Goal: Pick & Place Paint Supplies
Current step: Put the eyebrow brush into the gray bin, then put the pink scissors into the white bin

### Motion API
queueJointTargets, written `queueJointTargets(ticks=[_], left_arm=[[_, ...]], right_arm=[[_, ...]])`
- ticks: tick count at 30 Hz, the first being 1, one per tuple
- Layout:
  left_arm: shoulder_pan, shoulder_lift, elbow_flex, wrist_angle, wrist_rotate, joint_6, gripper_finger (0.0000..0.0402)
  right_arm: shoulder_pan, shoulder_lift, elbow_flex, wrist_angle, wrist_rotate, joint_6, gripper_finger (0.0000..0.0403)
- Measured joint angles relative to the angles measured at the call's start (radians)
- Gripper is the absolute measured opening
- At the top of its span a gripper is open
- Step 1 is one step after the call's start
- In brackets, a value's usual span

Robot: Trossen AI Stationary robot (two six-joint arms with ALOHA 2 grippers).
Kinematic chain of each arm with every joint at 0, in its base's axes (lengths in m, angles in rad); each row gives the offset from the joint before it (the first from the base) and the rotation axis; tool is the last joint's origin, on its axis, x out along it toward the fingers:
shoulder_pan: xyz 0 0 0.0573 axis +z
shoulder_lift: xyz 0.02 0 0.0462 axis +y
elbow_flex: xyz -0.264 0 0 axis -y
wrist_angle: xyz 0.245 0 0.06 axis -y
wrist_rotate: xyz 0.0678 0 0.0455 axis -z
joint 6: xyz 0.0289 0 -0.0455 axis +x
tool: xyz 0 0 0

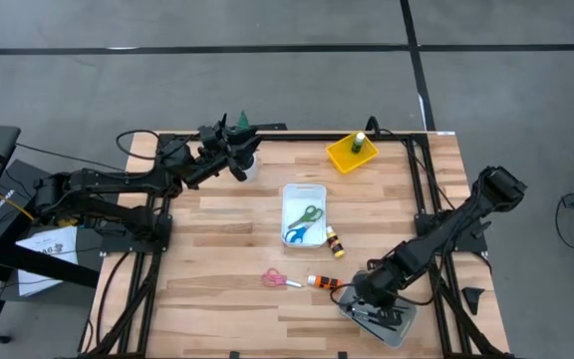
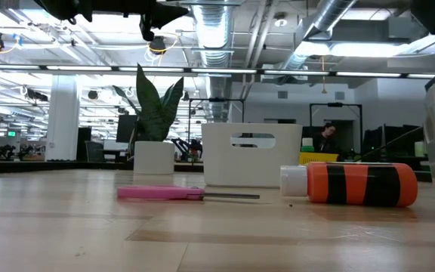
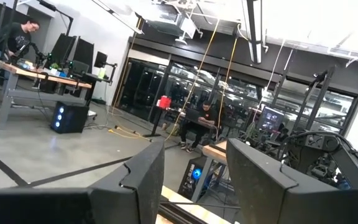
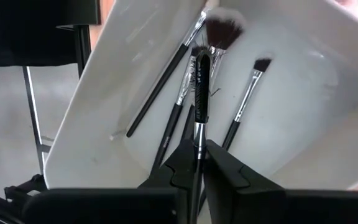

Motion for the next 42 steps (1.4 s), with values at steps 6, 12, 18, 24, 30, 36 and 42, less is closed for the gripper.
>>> queueJointTargets(ticks=[6, 12, 18, 24, 30, 36, 42], left_arm=[[0.0, 0.0, 0.0, 0.0, 0.0, 0.001, 0.0167], [0.0, 0.0, 0.0, 0.0, 0.0, 0.001, 0.0167], [0.0, 0.0, 0.0, 0.0, 0.0, 0.002, 0.0167], [0.0, 0.0, 0.0, 0.0, 0.0, 0.003, 0.0167], [0.0, 0.0, 0.0, -0.001, 0.029, 0.003, 0.0167], [0.0, 0.0, 0.0, -0.041, 0.077, 0.003, 0.0167], [-0.001, 0.0, 0.0, -0.096, 0.08, 0.003, 0.0167]], right_arm=[[-0.005, -0.011, 0.0, 0.003, -0.005, 0.027, 0.0057], [-0.006, -0.037, 0.0, 0.003, -0.002, 0.03, 0.0065], [-0.021, -0.085, 0.0, 0.002, 0.03, 0.055, 0.0066], [-0.087, -0.19, 0.0, -0.009, 0.106, 0.084, 0.0067], [-0.185, -0.337, 0.0, -0.078, 0.231, 0.115, 0.0067], [-0.291, -0.491, 0.0, -0.14, 0.302, 0.145, 0.0067], [-0.372, -0.606, 0.001, -0.162, 0.311, 0.152, 0.0067]])
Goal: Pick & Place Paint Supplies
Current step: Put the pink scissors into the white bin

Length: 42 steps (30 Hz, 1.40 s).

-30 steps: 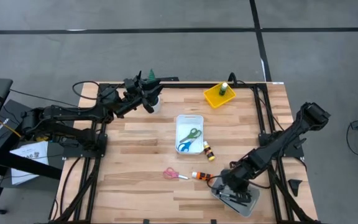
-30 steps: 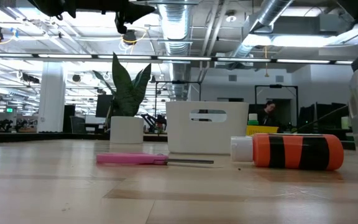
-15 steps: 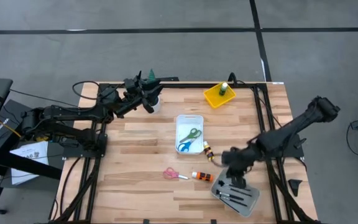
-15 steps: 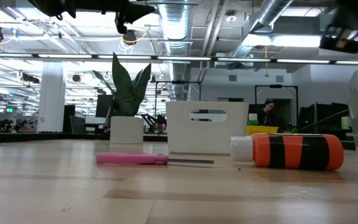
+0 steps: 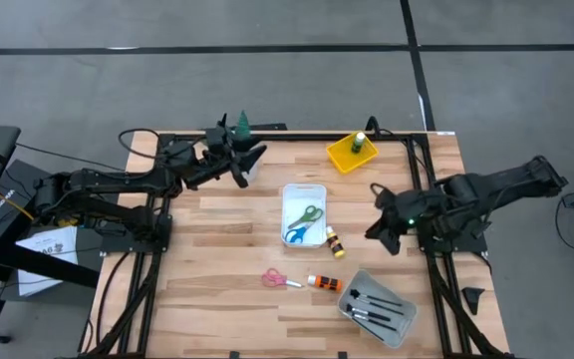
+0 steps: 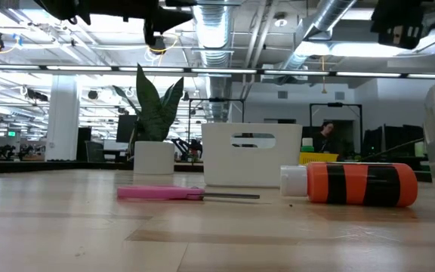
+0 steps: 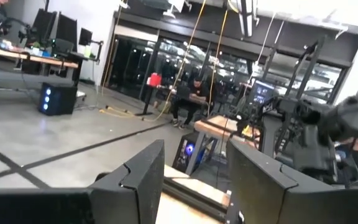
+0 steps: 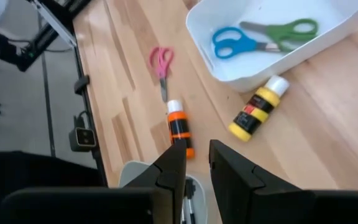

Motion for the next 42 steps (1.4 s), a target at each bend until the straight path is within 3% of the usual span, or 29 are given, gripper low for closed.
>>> queueJointTargets(ticks=[9, 14, 19, 24, 35, 42], left_arm=[[-0.005, 0.0, 0.0, -0.03, 0.0, -0.001, 0.0167], [-0.02, 0.0, 0.0, -0.048, 0.032, -0.003, 0.0167], [-0.069, 0.0, 0.0, -0.184, 0.178, -0.003, 0.0167], [-0.167, 0.0, 0.0, -0.34, 0.222, -0.03, 0.0167], [-0.495, 0.0, -0.002, -0.752, 0.226, -0.206, 0.0135], [-0.647, 0.01, -0.026, -0.794, 0.225, -0.24, 0.013]], right_arm=[[-0.113, -0.013, 0.0, -0.018, -0.1, -0.083, 0.0084], [-0.155, -0.004, 0.0, -0.042, -0.103, -0.147, 0.0142], [-0.198, -0.013, 0.0, -0.041, -0.075, -0.221, 0.0201], [-0.247, -0.013, 0.0, -0.041, -0.027, -0.266, 0.0225], [-0.311, -0.013, 0.0, -0.04, -0.06, -0.353, 0.0217], [-0.328, -0.013, 0.0, -0.04, -0.085, -0.393, 0.0217]])
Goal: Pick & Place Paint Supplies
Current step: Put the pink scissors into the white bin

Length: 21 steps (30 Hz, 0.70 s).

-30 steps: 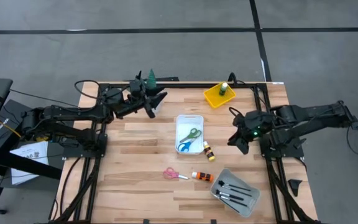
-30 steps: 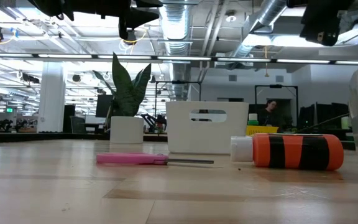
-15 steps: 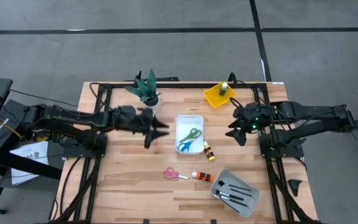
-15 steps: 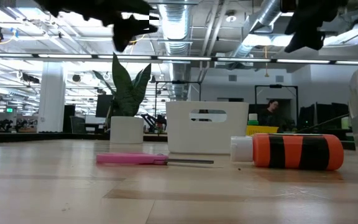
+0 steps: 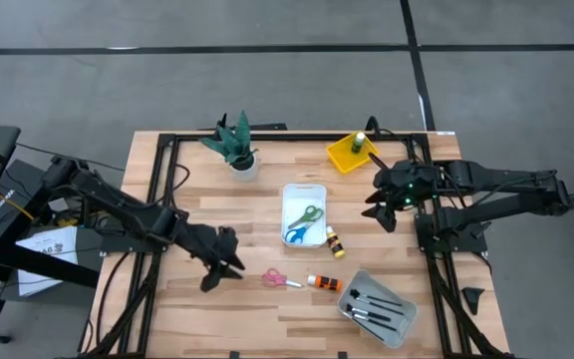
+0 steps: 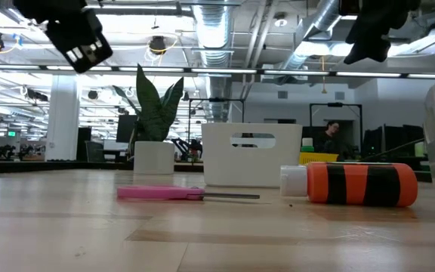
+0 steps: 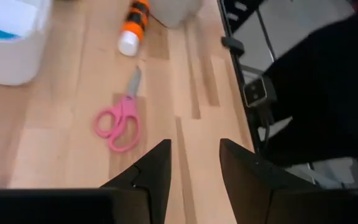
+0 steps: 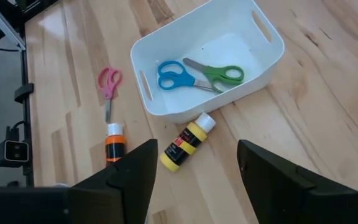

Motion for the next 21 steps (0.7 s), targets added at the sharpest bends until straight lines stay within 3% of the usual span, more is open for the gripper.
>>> queueJointTargets(ticks=[9, 15, 21], left_arm=[[-0.034, 0.042, 0.0, 0.003, -0.004, 0.016, 0.0129], [-0.048, 0.185, 0.132, -0.09, 0.046, 0.344, 0.0129], [-0.004, 0.321, 0.281, -0.201, -0.049, 0.54, 0.0129]], right_arm=[[-0.002, 0.0, 0.0, 0.004, -0.02, 0.005, 0.0217], [-0.001, 0.0, 0.0, 0.005, -0.029, 0.016, 0.0217], [-0.001, 0.0, 0.0, 0.007, -0.048, 0.038, 0.0217]])
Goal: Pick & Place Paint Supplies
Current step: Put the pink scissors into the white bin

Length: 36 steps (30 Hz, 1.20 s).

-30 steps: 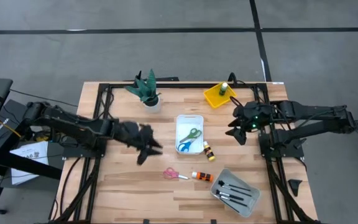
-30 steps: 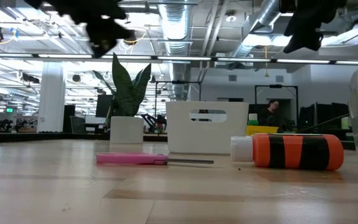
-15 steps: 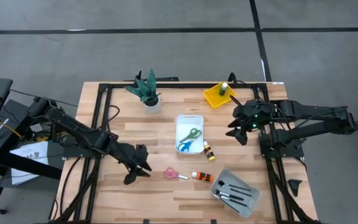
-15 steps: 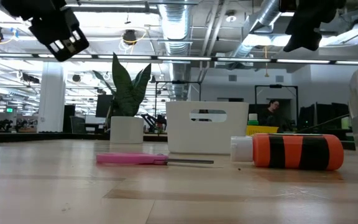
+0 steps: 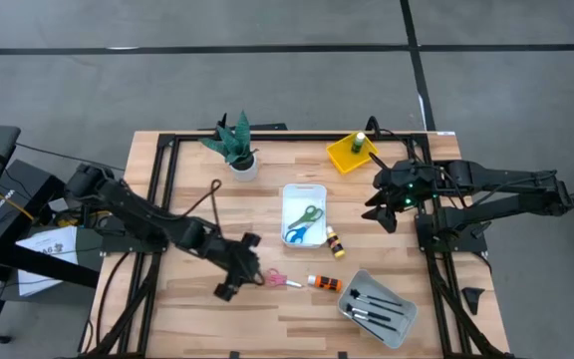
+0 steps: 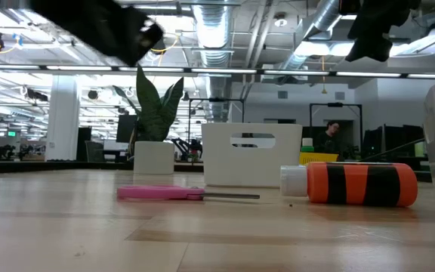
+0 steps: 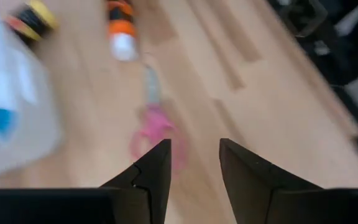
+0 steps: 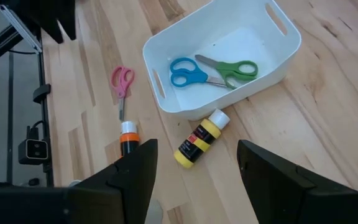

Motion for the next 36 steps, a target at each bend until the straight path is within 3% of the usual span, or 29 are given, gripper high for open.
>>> queueJointTargets(ticks=[5, 11, 20, 25, 33, 36], left_arm=[[0.066, 0.053, 0.126, -0.016, -0.08, 0.091, 0.012], [0.091, 0.1, 0.155, -0.028, -0.031, 0.084, 0.0104], [0.011, 0.212, 0.158, -0.015, 0.008, -0.196, 0.0099], [-0.048, 0.288, 0.22, -0.022, 0.006, -0.343, 0.0099], [-0.055, 0.436, 0.348, -0.184, -0.165, -0.569, 0.01], [-0.038, 0.457, 0.355, -0.182, -0.17, -0.596, 0.01]], right_arm=[[0.0, 0.0, 0.0, 0.004, 0.0, 0.0, 0.0217], [0.0, 0.0, 0.0, 0.008, 0.0, -0.01, 0.0217], [-0.012, -0.027, 0.0, 0.056, -0.001, -0.051, 0.0217], [-0.044, -0.077, 0.0, 0.06, 0.001, -0.082, 0.0217], [-0.084, -0.129, 0.0, 0.116, 0.001, -0.129, 0.0217], [-0.088, -0.136, 0.0, 0.113, 0.001, -0.159, 0.0217]])
